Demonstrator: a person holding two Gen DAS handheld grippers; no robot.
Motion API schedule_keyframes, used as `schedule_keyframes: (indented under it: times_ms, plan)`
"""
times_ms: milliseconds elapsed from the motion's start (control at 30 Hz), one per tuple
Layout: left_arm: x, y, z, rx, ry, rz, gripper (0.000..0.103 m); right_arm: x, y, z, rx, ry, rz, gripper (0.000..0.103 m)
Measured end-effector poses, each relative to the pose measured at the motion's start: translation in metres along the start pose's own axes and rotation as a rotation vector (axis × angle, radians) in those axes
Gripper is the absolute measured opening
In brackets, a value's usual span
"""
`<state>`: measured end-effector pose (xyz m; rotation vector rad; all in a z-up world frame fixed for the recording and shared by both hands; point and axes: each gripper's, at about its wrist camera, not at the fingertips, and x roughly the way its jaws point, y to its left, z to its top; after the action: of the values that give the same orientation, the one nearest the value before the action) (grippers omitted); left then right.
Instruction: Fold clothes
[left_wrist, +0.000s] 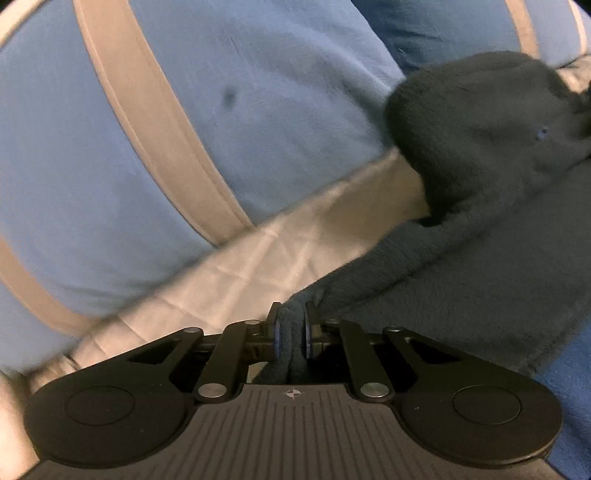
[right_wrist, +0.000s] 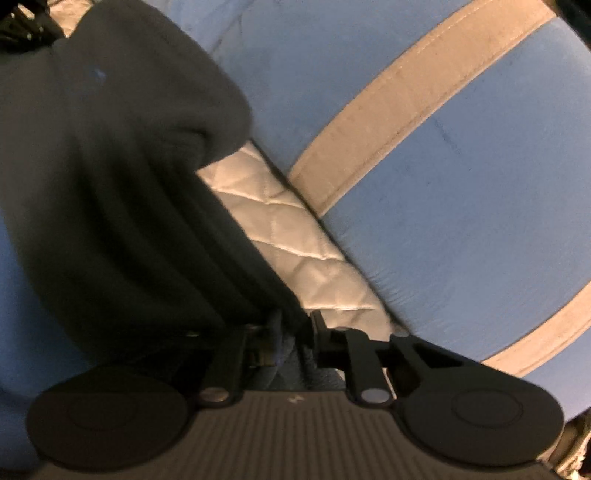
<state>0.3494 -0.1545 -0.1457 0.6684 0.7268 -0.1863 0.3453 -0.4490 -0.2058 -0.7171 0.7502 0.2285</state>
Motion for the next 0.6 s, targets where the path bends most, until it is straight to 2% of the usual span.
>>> schedule_keyframes:
  times_ms: [267, 367, 400, 433, 467, 500, 567, 600]
  plan:
    - [0.026, 0.004, 0.022, 0.018, -0.033, 0.093, 0.012, 0.007, -0.009, 0.009, 0.063, -0.007, -0.145, 0.013]
    - [0.037, 0.01, 0.03, -0.029, -0.01, 0.08, 0.012, 0.012, -0.013, 0.014, 0.094, -0.002, -0.18, 0.013]
    - [0.04, 0.011, 0.03, -0.057, 0.001, 0.067, 0.016, 0.015, -0.012, 0.016, 0.099, 0.004, -0.179, 0.014]
    - [0.041, 0.013, 0.03, -0.076, 0.007, 0.063, 0.018, 0.017, -0.01, 0.018, 0.096, 0.014, -0.18, 0.017]
    - [0.041, 0.014, 0.03, -0.088, 0.008, 0.064, 0.027, 0.018, -0.008, 0.019, 0.086, 0.022, -0.188, 0.026]
    - [0.041, 0.016, 0.029, -0.099, 0.01, 0.066, 0.038, 0.016, -0.006, 0.019, 0.077, 0.02, -0.206, 0.041]
    - [0.033, 0.025, 0.026, -0.161, 0.002, 0.078, 0.048, 0.008, -0.009, 0.019, 0.107, 0.015, -0.208, 0.055]
    - [0.026, 0.031, 0.024, -0.206, -0.007, 0.074, 0.053, 0.002, -0.012, 0.018, 0.136, 0.006, -0.205, 0.071]
